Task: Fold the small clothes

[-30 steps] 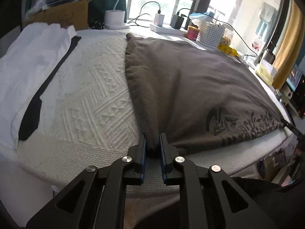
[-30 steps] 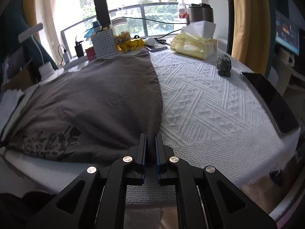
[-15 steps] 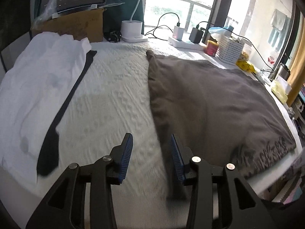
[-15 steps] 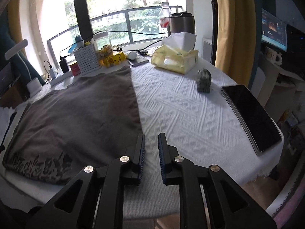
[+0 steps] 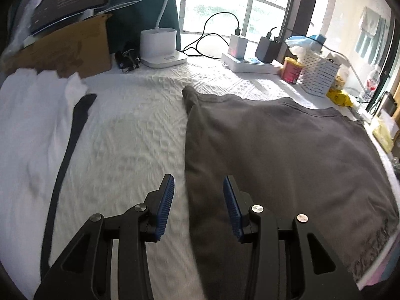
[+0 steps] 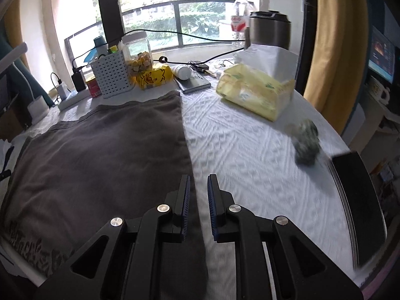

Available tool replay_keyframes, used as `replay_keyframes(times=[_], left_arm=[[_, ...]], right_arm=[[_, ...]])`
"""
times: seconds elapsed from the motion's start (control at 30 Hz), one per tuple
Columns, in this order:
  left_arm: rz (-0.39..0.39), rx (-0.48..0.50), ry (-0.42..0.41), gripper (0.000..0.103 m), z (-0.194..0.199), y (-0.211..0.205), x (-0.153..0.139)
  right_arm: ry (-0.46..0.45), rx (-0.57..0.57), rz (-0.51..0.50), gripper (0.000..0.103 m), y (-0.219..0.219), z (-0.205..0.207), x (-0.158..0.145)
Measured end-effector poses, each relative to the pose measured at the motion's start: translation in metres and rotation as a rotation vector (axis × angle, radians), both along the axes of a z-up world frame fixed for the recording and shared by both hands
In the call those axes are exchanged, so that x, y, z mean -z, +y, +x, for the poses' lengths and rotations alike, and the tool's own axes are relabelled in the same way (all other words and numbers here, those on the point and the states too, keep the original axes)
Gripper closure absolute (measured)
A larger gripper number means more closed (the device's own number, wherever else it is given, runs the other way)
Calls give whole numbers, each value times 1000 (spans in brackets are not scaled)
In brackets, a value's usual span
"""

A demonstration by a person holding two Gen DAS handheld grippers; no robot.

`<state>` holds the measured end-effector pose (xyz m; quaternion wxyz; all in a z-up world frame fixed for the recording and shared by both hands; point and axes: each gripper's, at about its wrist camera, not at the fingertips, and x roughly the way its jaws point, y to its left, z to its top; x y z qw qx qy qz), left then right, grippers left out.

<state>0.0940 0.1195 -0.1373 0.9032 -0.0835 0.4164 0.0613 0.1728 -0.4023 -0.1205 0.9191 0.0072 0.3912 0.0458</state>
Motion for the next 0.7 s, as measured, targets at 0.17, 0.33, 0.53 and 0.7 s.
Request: replay_keyframes(times=[0.17, 0.33, 0.53, 0.7], left_arm=[[64, 20, 76, 62, 31, 4, 12], [64, 39, 75, 63, 35, 4, 12], [78, 86, 62, 82, 35, -8, 13], [111, 96, 63, 100, 41, -14, 12]], right_arm=[[49, -68, -21, 87, 10, 39, 6], [80, -112, -24, 87, 15, 77, 11], [128, -165, -42, 84, 29, 109, 22], [134, -151, -46, 80, 30, 115, 22]])
